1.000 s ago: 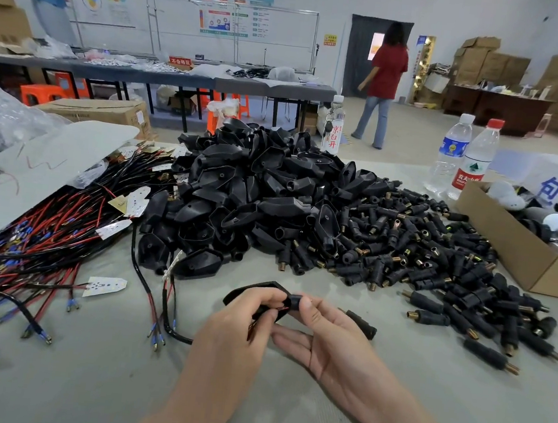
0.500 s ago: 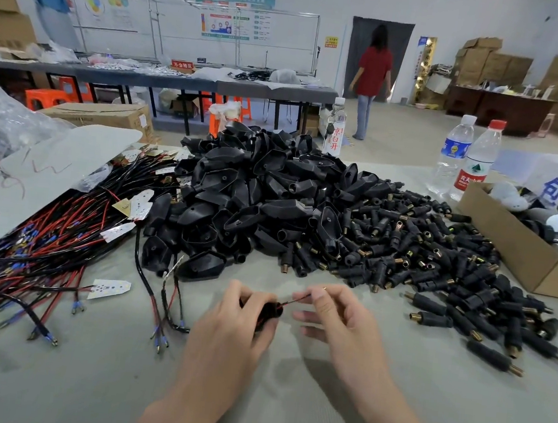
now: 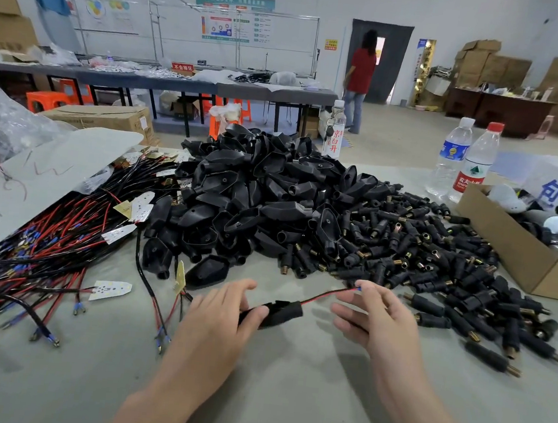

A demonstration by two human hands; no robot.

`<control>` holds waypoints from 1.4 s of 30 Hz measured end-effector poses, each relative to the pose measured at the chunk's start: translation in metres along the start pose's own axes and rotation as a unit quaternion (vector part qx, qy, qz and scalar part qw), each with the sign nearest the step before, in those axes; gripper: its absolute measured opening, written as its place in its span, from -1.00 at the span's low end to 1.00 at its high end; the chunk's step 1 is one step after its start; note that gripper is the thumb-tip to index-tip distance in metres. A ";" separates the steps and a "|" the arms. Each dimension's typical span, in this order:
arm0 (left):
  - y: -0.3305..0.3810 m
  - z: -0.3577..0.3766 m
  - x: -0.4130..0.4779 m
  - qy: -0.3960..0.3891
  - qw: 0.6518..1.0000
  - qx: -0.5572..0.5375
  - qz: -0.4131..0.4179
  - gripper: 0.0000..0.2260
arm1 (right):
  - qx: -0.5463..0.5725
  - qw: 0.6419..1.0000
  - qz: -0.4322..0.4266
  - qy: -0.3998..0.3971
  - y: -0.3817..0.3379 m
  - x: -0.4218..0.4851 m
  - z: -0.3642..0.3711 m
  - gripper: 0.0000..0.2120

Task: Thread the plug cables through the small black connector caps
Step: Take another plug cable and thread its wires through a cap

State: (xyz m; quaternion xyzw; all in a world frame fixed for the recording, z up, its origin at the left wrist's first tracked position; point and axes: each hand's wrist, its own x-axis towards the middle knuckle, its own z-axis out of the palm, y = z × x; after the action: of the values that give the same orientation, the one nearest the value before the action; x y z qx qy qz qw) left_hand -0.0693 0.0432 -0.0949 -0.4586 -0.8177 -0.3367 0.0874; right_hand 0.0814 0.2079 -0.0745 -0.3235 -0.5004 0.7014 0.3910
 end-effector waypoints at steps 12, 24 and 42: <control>-0.001 -0.002 0.001 -0.002 0.996 0.031 0.082 -0.85 | 0.028 0.994 0.077 -0.076 0.014 -0.008 0.013 -0.78; 0.002 0.002 0.002 0.040 0.993 -0.018 0.111 -0.91 | 0.016 0.995 0.094 -0.039 0.020 -0.011 0.019 -0.88; 0.000 0.003 0.000 0.051 0.987 0.055 0.142 -0.73 | -0.130 0.984 -0.096 -0.069 0.009 -0.012 0.015 -0.85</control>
State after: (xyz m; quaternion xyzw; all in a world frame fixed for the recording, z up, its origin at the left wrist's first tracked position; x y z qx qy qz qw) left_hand -0.0689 0.0452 -0.0976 -0.5473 -0.7560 -0.2978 0.2009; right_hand 0.0729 0.1891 -0.0781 -0.2729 -0.6422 0.6101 0.3753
